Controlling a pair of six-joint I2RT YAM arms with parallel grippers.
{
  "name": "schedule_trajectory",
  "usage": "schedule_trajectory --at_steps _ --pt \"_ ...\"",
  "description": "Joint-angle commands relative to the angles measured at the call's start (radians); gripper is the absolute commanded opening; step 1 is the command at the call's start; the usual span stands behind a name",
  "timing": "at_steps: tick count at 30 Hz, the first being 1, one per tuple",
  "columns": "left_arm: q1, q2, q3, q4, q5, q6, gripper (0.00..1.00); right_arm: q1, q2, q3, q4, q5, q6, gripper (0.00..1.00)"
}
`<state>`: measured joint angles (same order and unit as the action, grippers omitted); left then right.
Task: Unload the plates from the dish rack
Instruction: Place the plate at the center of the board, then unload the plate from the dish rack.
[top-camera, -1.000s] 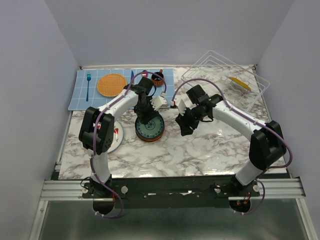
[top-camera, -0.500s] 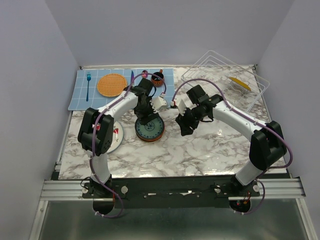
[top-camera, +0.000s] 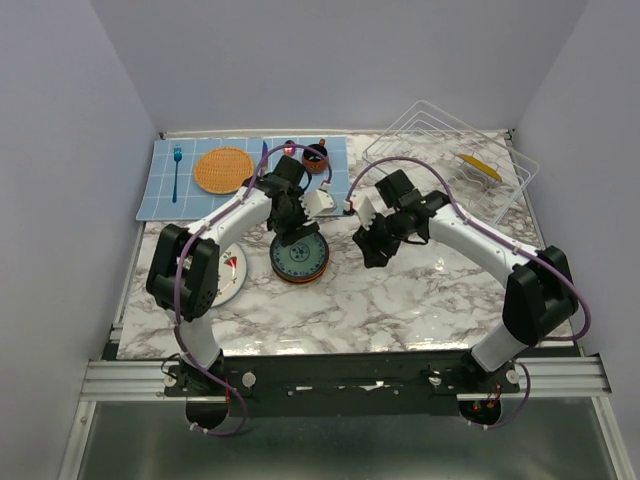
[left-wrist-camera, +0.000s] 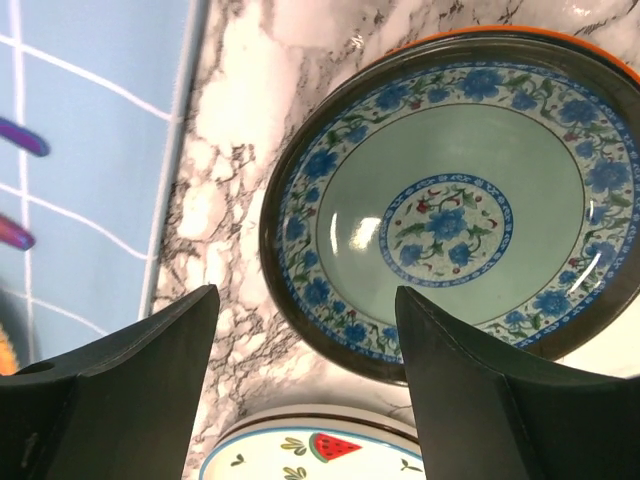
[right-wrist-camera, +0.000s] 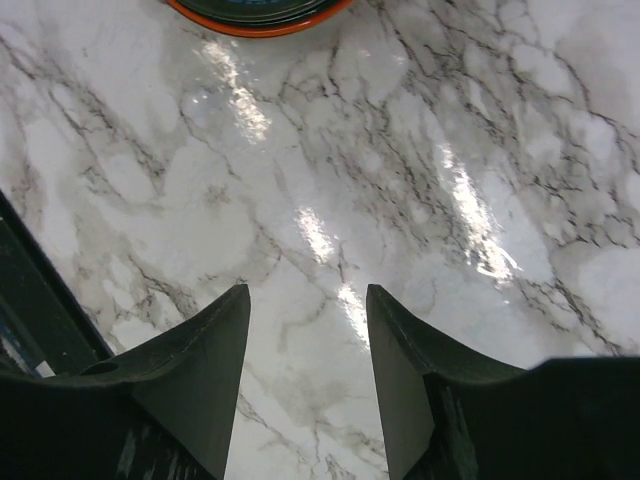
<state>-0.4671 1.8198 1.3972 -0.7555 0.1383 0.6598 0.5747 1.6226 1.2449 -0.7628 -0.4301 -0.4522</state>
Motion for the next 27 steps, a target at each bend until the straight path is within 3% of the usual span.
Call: schedule_trajectory --at_steps 1,11,17,22,27 --pt "-0.005 -0.125 -0.043 0.126 -0.028 -0.057 0.81 0.005 -0.098 -0.012 0.095 0.206 0.029 0.59" --pt "-0.004 -0.280 -0.130 0.307 0.000 -0.181 0.88 -0.010 -0.164 0.036 0.189 0.725 -0.049 0.59" --pt "-0.002 -0.329 -0.196 0.412 -0.031 -0.215 0.90 -0.200 -0.064 0.158 0.234 0.797 -0.127 0.59" --pt "0.005 -0.346 -0.222 0.464 -0.040 -0.232 0.98 -0.367 0.048 0.254 0.299 0.869 -0.232 0.59" --pt "0.010 -0.338 -0.244 0.496 -0.048 -0.232 0.99 -0.437 0.153 0.306 0.385 0.956 -0.370 0.59"
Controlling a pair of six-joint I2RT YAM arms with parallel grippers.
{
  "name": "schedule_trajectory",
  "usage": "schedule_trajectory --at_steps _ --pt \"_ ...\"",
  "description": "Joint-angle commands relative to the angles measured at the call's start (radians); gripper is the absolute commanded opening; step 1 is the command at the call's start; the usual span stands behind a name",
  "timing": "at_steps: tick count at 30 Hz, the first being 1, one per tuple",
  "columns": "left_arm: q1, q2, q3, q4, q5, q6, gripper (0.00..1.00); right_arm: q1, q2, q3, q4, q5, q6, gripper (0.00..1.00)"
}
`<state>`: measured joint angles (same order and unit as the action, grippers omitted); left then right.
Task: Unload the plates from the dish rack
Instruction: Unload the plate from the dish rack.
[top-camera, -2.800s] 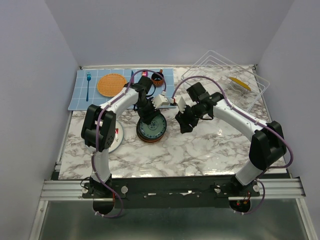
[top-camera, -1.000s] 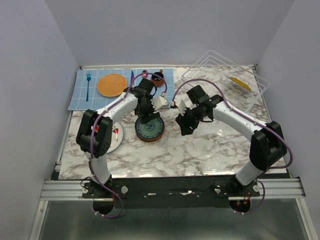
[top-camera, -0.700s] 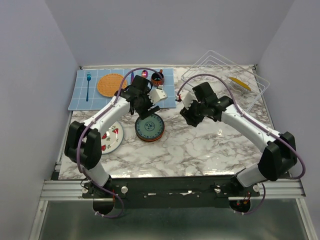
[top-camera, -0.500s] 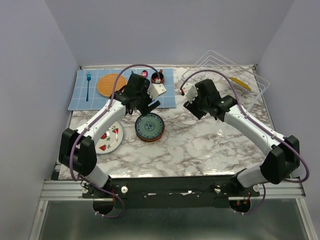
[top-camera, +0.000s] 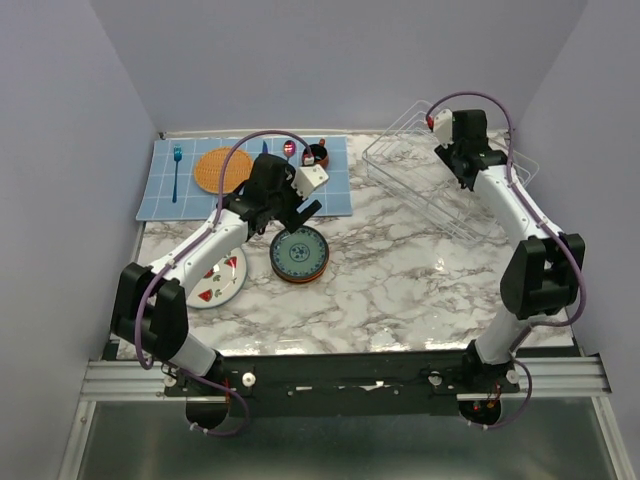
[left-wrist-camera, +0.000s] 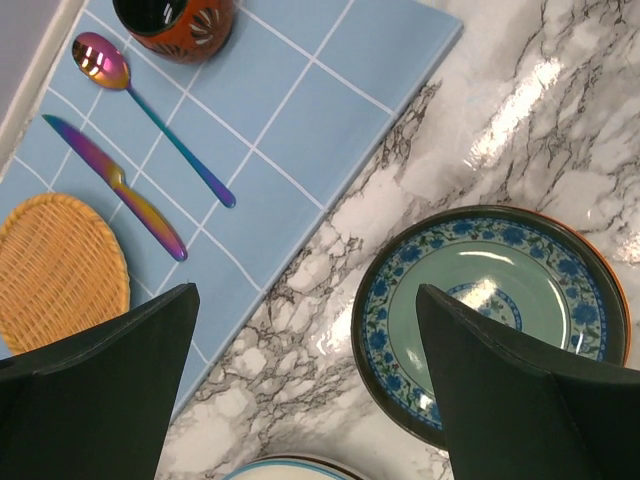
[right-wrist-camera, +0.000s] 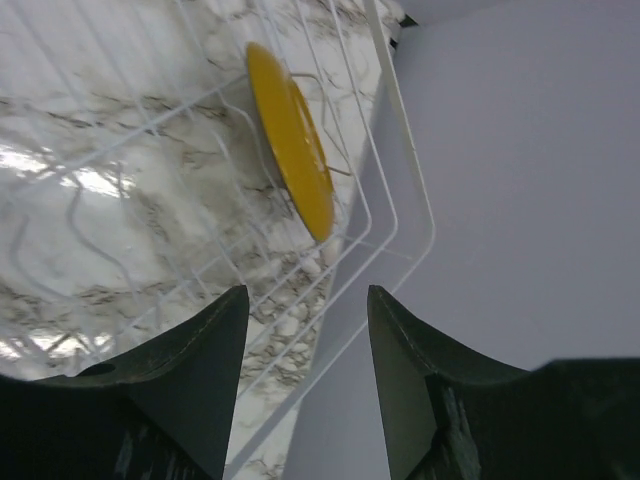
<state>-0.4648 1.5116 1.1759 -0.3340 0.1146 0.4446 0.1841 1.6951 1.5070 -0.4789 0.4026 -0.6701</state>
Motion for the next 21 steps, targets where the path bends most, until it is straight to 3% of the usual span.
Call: schedule_trajectory --at_steps 1,12,21 --pt "0.009 -0.028 -0.027 0.078 -0.023 -0.018 0.99 -0.060 0.093 0.050 0.108 0.134 -0.167 0.59" --pt "0.040 -0.011 -0.029 0.087 0.008 -0.012 0.99 -0.136 0.271 0.183 0.083 0.131 -0.203 0.59" --pt "0.048 0.018 0.001 0.064 0.016 -0.011 0.99 -0.146 0.316 0.177 0.079 0.105 -0.183 0.58"
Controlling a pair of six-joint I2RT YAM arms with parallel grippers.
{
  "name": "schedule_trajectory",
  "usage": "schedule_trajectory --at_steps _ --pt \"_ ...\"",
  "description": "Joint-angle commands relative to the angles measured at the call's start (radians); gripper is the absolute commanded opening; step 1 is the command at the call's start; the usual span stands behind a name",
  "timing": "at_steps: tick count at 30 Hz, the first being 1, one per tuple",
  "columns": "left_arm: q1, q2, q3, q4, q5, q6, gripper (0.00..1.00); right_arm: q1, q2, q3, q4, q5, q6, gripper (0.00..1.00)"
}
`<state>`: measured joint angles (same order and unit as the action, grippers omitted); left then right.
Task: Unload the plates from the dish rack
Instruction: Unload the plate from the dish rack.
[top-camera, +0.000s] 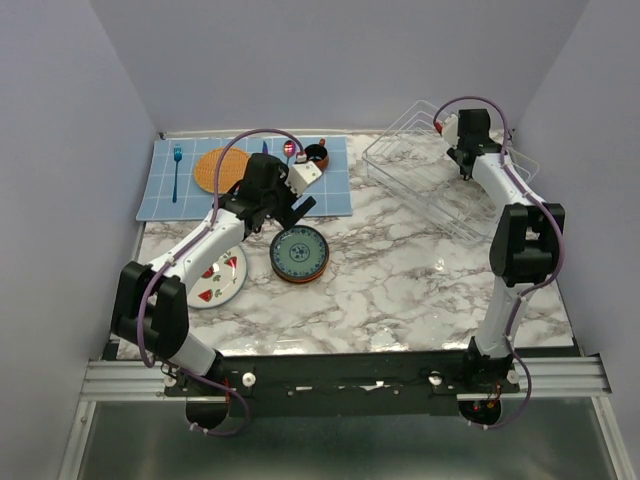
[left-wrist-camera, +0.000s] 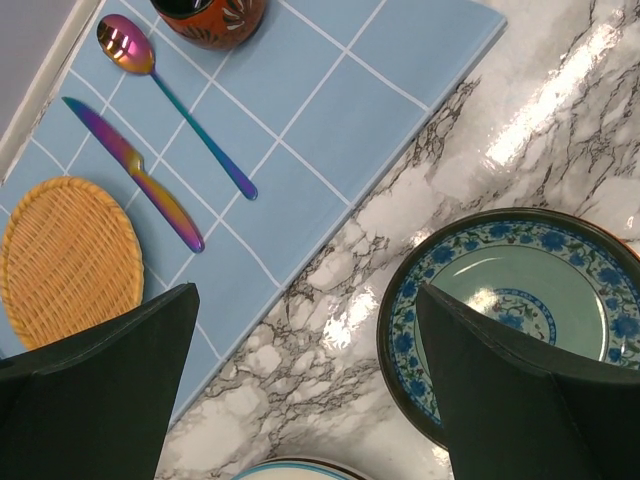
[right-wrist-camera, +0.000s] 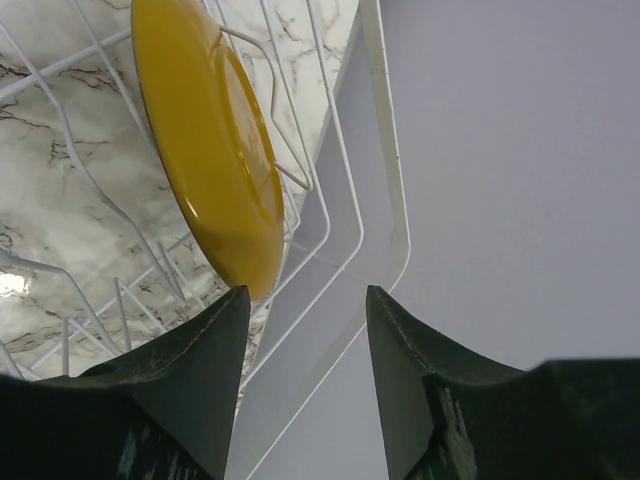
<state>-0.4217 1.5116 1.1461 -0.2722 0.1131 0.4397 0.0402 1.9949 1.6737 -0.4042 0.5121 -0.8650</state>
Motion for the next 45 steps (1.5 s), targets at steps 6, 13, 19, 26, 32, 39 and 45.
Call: schedule_trajectory --at_steps 6,13,19,26,32,39,45 --pt "0.006 0.030 0.040 -0.002 0.016 -0.007 0.99 -0.002 -0.018 -0.028 -0.001 -0.038 0.037 0.57" --pt "0.006 0.045 0.052 -0.009 0.019 -0.010 0.99 -0.002 -0.015 -0.049 0.002 -0.050 0.049 0.57" --pt "0.004 0.045 0.056 -0.019 0.014 -0.002 0.99 -0.003 0.021 -0.037 0.033 -0.040 0.035 0.55" --pt "0.006 0.051 0.047 -0.016 0.010 0.004 0.99 -0.008 0.084 0.024 0.031 -0.030 0.021 0.53" --pt "0.006 0.062 0.046 -0.016 0.010 0.005 0.99 -0.017 0.122 0.043 0.047 -0.024 0.014 0.51" --pt "0.006 0.068 0.049 -0.021 0.011 0.005 0.99 -0.034 0.133 0.050 0.062 -0.017 0.000 0.38" --pt "0.006 0.076 0.052 -0.025 0.010 0.004 0.99 -0.037 0.120 0.046 0.062 -0.015 -0.008 0.24"
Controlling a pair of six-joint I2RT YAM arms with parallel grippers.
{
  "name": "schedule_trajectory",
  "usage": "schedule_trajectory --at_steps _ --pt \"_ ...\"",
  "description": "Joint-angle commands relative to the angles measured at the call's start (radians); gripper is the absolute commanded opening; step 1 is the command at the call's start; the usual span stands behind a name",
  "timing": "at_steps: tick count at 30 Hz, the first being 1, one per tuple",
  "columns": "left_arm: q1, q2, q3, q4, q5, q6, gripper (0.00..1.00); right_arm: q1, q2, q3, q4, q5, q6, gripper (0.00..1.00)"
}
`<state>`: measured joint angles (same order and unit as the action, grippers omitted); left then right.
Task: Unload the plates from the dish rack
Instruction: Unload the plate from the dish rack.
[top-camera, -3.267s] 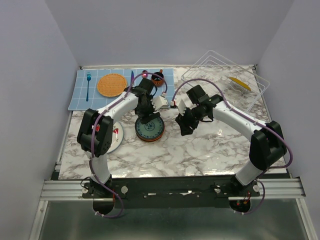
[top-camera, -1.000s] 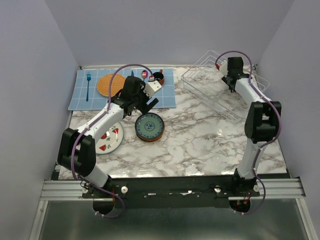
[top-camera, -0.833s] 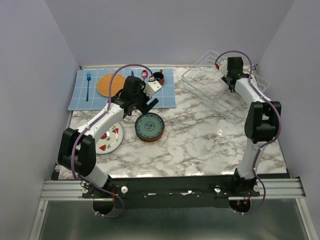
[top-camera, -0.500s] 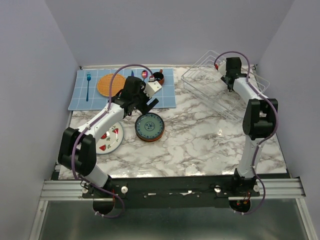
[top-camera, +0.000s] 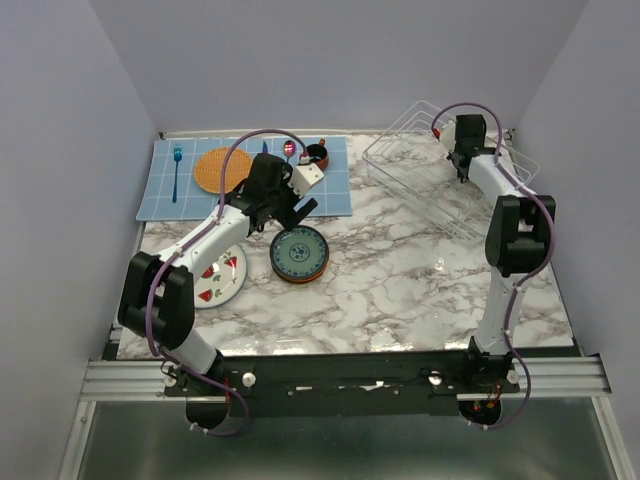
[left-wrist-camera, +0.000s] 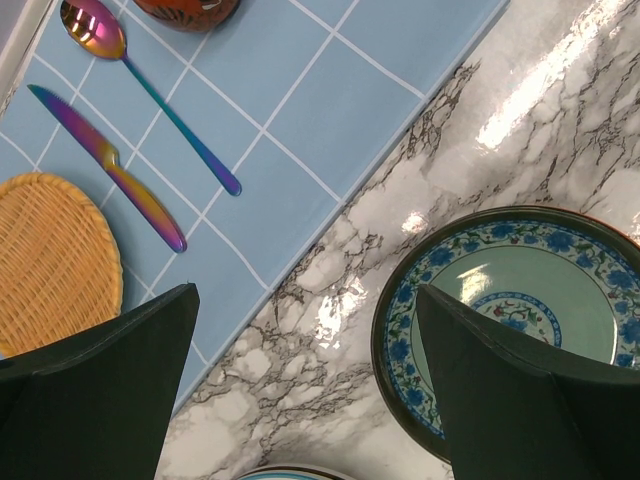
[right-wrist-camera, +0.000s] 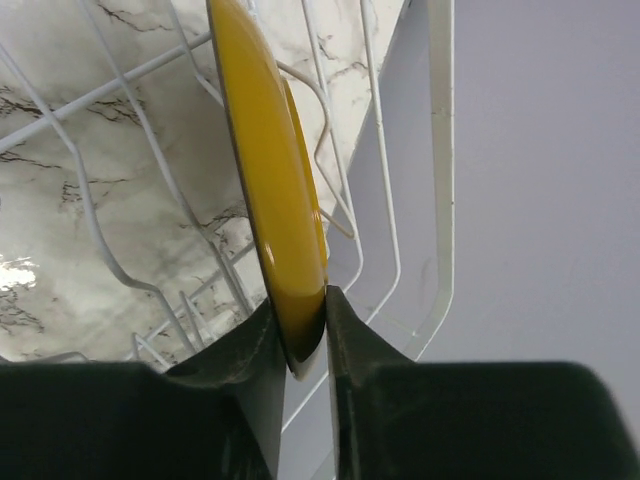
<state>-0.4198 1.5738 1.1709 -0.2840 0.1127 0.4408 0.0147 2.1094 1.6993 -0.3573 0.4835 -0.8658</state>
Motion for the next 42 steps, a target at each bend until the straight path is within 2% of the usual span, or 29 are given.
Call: schedule_trajectory --at_steps 1,6,13,23,29,35,39,42 --pt "0.004 0.014 0.027 -0.014 0.010 0.004 0.99 -0.010 0.006 0.019 0.015 0.015 -0.007 0.24" --pt "0.004 0.012 0.032 -0.024 0.010 -0.002 0.99 -0.010 -0.026 0.002 0.014 0.020 -0.010 0.18" --pt "0.004 0.012 0.032 -0.024 0.018 -0.010 0.99 -0.010 -0.124 -0.024 -0.006 0.012 -0.004 0.15" --pt "0.004 0.018 0.044 -0.030 0.031 -0.022 0.99 -0.012 -0.201 -0.004 -0.043 0.027 -0.035 0.13" --pt "0.003 0.006 0.041 -0.029 0.033 -0.024 0.99 -0.010 -0.267 0.037 -0.098 0.004 -0.026 0.06" --pt "0.004 0.002 0.047 -0.034 0.061 -0.031 0.99 0.002 -0.339 0.161 -0.290 -0.111 0.065 0.01" --pt "0.009 -0.008 0.056 -0.050 0.114 -0.043 0.99 0.028 -0.393 0.249 -0.405 -0.180 0.112 0.01" --pt "0.035 -0.011 0.072 -0.067 0.160 -0.068 0.99 0.050 -0.430 0.336 -0.521 -0.293 0.174 0.01"
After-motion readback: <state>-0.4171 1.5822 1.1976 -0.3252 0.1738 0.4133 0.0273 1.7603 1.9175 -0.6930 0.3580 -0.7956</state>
